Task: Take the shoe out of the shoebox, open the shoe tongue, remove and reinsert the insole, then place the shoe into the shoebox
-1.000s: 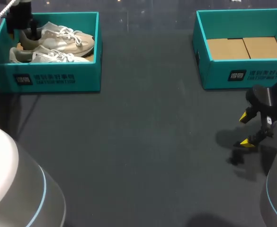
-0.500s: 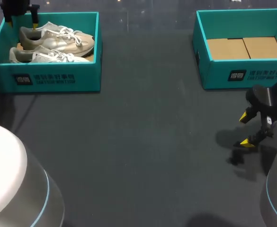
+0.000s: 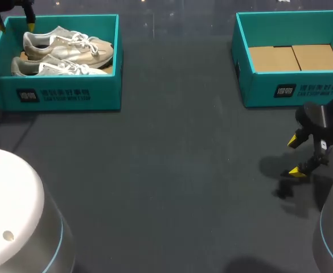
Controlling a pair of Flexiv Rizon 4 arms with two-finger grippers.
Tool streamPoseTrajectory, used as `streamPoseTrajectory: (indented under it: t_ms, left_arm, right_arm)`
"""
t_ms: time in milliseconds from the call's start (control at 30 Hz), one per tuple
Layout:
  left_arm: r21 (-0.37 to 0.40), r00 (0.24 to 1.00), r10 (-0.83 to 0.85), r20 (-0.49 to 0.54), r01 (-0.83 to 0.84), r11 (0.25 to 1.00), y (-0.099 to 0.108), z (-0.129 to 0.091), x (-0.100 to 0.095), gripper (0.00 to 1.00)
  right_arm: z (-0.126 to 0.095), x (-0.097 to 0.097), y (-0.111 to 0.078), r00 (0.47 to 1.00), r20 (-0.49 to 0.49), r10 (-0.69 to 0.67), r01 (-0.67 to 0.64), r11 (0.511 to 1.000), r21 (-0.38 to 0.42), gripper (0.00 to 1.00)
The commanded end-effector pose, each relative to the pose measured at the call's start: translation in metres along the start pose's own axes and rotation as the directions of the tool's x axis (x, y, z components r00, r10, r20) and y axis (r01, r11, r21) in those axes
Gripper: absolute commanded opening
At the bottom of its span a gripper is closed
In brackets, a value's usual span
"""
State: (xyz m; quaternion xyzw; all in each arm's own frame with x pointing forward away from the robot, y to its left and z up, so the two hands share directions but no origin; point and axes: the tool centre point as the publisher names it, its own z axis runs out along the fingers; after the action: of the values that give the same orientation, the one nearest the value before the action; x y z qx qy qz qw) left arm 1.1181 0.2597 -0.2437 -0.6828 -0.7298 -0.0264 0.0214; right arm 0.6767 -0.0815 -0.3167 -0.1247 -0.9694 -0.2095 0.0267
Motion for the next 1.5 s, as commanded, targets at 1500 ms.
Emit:
streamPoseTrajectory:
  t_ms: [1500]
  left_arm:
    - [-0.054,0.996,0.068,0.064,-0.064,0.996,-0.072,0.057,0.011,1.00]
  right_arm:
    - [0.000,0.002,-0.001,1.000,0.003,-0.001,0.001,1.000,0.000,1.00]
